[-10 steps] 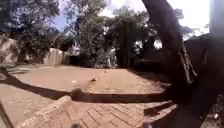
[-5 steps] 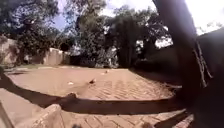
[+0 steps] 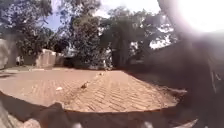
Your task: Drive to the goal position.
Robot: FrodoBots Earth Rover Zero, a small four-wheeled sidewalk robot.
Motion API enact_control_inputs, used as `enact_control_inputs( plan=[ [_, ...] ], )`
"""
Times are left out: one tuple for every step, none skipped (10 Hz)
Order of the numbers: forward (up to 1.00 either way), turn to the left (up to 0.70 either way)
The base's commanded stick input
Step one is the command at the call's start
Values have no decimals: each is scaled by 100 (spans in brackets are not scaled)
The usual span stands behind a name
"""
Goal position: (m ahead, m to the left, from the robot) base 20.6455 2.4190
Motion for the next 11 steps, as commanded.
enact_control_inputs(
  plan=[
    [70, 0],
    [70, 0],
    [70, 0],
    [70, 0],
    [70, 0],
    [70, 0],
    [70, 0],
    [70, 0],
    [70, 0],
    [70, 0],
    [70, 0]
  ],
)
